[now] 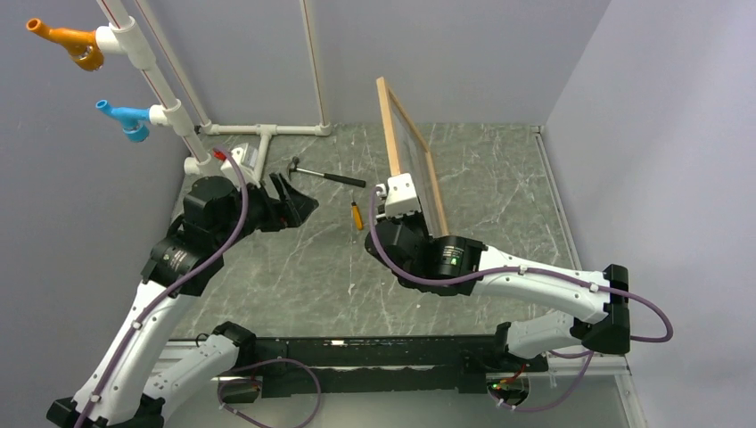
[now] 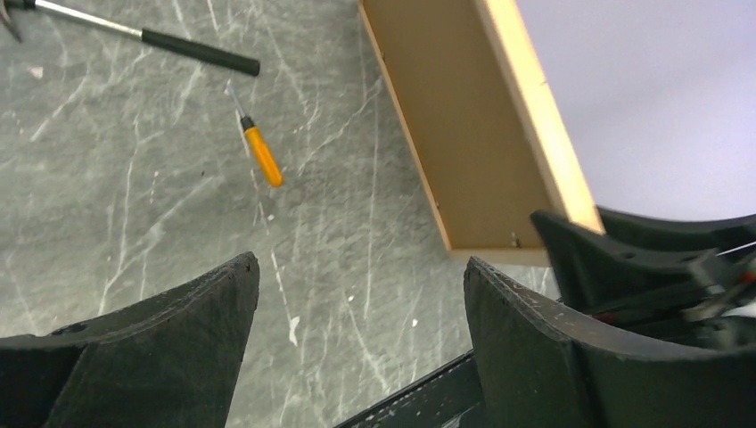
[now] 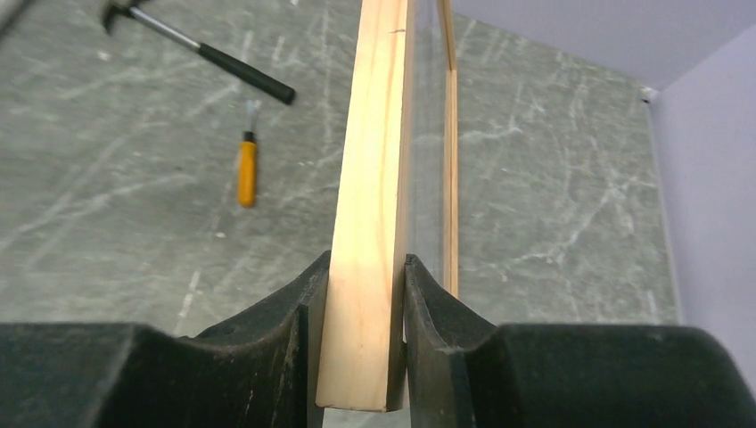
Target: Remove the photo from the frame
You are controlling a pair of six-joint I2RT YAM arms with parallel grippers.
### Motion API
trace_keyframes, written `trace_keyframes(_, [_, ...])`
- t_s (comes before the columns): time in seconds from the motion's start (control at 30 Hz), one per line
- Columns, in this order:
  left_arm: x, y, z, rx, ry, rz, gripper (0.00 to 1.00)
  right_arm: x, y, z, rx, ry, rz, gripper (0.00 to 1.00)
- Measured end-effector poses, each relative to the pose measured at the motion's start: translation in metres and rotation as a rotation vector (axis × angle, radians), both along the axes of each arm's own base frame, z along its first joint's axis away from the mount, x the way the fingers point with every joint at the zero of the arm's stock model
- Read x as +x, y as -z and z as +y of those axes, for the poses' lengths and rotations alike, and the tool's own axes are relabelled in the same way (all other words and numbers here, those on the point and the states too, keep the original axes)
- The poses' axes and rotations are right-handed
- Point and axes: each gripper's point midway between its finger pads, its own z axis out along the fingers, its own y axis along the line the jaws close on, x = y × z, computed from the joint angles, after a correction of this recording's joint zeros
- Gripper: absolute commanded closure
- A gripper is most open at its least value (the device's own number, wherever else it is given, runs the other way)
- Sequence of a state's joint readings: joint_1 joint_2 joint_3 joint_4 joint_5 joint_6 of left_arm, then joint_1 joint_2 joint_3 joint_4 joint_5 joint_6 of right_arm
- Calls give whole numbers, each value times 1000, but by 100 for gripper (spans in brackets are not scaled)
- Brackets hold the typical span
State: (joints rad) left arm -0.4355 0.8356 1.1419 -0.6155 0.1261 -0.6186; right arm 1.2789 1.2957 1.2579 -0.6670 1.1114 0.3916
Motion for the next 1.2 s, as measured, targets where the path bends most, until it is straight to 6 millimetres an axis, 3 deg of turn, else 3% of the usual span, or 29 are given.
trace_keyframes(0.13, [-10,23,5,30,5,44,13,7,-9,11,93,-21,0,100])
trace_keyframes(0.23, [-15,32,7,43,10,61,13,17,-16,5,150,-4,2,100])
trace_keyframes(0.57, [-23,36,11,53,17,50,14,49,-42,-67,499,139,8,100])
trace_keyframes(0.83, [-22,52,7,64,32,88,14,55,-25,-127,668,238,11,100])
trace_keyframes(1.0, [-24,52,6,64,45,86,14,51,6,-165,761,337,27,100])
trace_keyframes(1.2, [-25,51,6,70,54,78,14,46,48,-195,868,409,43,100])
